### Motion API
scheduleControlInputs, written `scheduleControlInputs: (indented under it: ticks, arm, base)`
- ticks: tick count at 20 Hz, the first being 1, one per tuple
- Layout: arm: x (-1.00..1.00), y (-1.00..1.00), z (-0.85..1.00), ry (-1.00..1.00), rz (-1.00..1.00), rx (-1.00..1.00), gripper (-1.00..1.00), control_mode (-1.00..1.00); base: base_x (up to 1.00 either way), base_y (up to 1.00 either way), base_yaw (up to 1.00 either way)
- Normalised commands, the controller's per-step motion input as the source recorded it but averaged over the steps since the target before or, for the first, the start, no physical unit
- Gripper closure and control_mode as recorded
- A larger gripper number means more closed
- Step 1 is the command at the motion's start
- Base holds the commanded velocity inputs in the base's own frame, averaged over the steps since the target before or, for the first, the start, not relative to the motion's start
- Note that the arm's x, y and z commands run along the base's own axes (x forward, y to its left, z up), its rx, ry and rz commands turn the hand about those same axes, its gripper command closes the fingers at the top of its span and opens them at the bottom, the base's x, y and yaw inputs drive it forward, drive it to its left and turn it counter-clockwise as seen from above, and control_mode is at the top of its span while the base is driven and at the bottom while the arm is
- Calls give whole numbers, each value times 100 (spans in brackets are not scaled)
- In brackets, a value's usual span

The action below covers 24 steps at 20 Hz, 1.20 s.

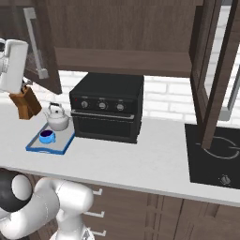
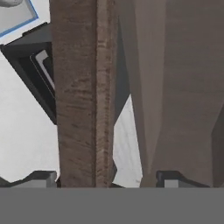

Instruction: Pick the kettle from the counter and place it on the tray. Then pick the mug from the cabinet and place it on the tray. Then close the cabinet doors.

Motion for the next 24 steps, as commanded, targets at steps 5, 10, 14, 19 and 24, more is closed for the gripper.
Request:
scheduleControlInputs:
  ticks: [5,10,14,19,24]
  arm:
    - [75,-66,-8,0,0,0,-100,-100]
    - [77,-62,-21,-3,28,2,-100,-100]
    - [80,-51,-24,-2,42,3,-100,-100]
    - [82,-7,-19,0,48,3,-100,-100]
    - [75,2,-12,0,48,0,-100,-100]
  base:
    - [0,0,0]
    - [0,0,0]
    - [0,0,0]
    - [0,0,0]
    - [0,0,0]
